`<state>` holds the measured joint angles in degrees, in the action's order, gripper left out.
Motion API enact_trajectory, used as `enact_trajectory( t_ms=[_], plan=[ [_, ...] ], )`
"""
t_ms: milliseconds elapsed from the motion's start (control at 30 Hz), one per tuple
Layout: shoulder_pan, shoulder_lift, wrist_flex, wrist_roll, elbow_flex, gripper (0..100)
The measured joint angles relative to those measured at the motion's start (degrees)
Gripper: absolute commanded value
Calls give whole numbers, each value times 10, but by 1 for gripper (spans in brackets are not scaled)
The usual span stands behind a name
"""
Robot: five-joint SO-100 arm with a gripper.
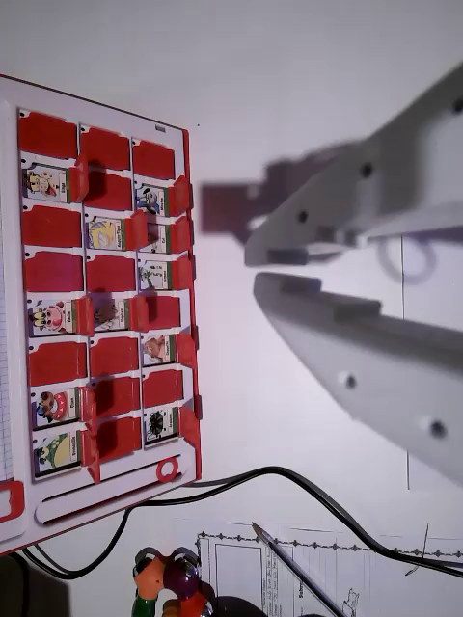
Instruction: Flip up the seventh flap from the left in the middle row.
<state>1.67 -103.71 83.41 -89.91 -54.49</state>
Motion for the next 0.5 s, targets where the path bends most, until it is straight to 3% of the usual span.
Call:
enact_trajectory(
  t_ms=[500],
  plan=[
    [6, 0, 0, 4, 0, 0]
  ],
)
